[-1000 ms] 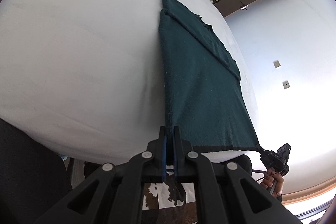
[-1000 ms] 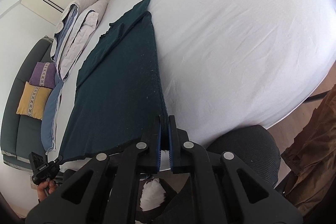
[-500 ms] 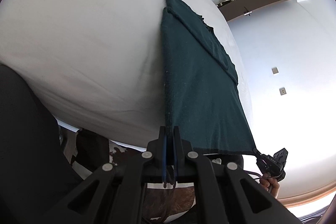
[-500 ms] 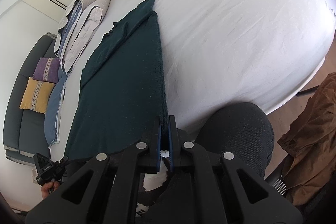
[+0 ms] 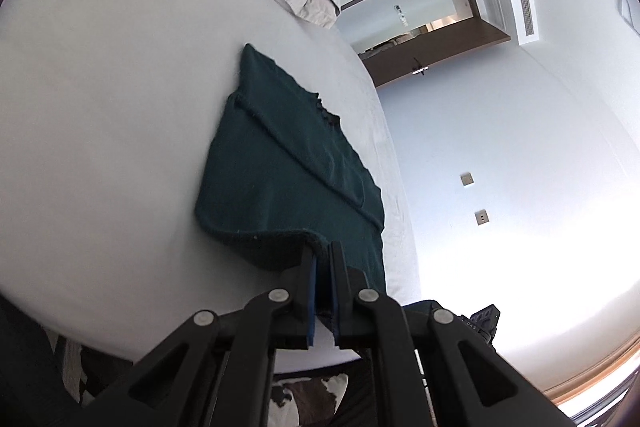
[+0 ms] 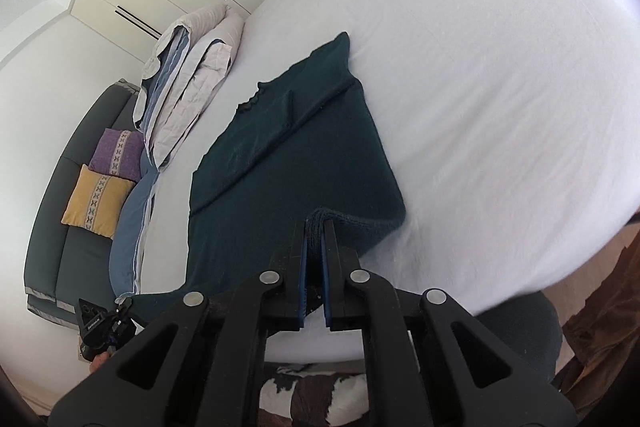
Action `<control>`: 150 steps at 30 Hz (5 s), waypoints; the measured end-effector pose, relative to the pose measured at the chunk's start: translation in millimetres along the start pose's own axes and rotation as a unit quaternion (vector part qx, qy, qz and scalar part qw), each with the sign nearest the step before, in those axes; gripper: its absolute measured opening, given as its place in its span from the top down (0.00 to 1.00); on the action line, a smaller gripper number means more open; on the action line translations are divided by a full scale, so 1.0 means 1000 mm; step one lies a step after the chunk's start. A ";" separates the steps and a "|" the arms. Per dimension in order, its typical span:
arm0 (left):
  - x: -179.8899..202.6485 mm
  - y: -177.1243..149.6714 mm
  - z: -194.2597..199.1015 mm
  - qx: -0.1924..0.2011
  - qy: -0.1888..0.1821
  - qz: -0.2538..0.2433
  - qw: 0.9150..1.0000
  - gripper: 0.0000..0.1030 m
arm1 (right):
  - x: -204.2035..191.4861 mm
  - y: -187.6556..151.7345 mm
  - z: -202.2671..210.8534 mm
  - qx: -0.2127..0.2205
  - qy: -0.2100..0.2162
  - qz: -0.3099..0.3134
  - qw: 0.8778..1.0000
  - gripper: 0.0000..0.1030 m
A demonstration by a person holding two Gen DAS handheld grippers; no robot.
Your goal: Fold small clothes
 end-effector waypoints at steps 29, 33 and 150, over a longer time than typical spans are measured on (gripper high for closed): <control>-0.042 0.217 -0.171 0.042 0.061 -0.005 0.997 0.98 | -0.089 0.276 -0.279 0.020 -0.098 0.002 0.995 0.95; -0.045 0.208 -0.180 0.031 0.090 -0.039 0.995 0.93 | -0.083 0.291 -0.320 0.014 -0.115 0.006 0.993 0.92; -0.042 0.101 -0.212 -0.023 0.306 -0.255 0.917 0.71 | -0.063 0.195 -0.294 0.039 -0.258 0.213 0.942 0.89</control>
Point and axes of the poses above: each gripper's, at about its wrist camera, not at the fingertips, and z roughly against the way its jaws point, x to its right, y to its top, the point moved 3 cm from there along -z, roughly the way its jaws point, and after that the axes turned 7 degrees about -y, right-handed, at the moved point
